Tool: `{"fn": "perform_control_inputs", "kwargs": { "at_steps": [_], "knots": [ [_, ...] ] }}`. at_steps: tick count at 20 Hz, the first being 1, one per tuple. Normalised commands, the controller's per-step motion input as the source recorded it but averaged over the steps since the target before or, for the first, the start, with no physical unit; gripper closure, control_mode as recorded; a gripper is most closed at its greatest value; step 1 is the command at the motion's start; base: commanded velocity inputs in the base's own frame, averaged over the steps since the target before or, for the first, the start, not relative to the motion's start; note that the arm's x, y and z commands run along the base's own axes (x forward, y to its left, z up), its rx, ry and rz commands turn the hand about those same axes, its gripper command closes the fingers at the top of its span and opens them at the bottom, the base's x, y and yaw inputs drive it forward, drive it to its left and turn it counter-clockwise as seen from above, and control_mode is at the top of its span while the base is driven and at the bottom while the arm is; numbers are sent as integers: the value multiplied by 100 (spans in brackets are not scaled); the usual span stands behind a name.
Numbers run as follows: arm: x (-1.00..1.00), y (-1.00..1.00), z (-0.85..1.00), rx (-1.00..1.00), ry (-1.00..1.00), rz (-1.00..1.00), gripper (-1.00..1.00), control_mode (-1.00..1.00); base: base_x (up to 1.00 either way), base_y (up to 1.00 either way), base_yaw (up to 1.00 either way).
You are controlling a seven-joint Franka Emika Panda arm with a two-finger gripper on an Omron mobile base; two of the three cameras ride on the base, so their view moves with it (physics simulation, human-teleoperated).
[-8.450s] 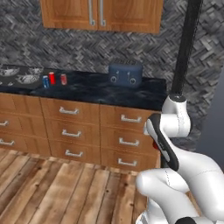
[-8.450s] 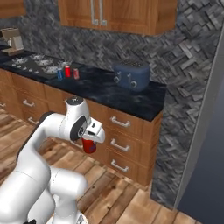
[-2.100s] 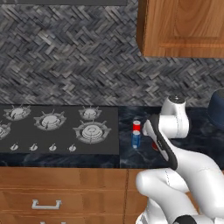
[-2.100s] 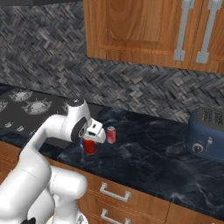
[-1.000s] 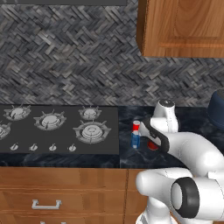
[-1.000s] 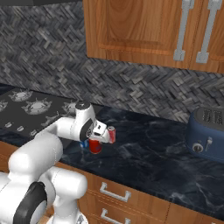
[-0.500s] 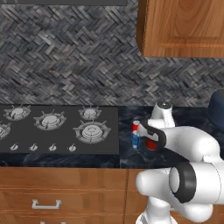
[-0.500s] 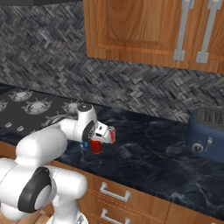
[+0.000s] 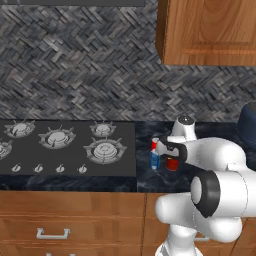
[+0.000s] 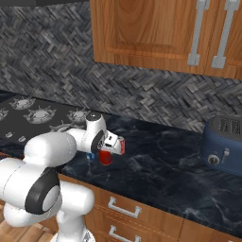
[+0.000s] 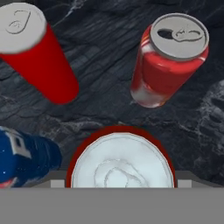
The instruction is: Four empty soda cans are scattered around the kitchen. Gather all the cans and cluster them next to the stove for recycling.
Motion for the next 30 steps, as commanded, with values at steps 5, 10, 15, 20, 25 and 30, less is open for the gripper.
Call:
{"fn": "perform_control_inputs", "kwargs": {
  "at_steps": [5, 10, 15, 20, 25, 30],
  "knots": [
    [15, -2, -13, 0, 0, 0, 100, -100, 0, 0, 0],
    [1, -2, -21, 0, 0, 0, -100, -100, 0, 0, 0],
    [-3, -1, -18, 0, 0, 0, -100, -100, 0, 0, 0],
    [-4, -1, 1, 0, -2, 0, -100, -100, 0, 0, 0],
    [-10, 0, 11, 0, -8, -1, -100, -100, 0, 0, 0],
    [-22, -1, 28, 0, -9, -8, -100, -100, 0, 0, 0]
  ]
}}
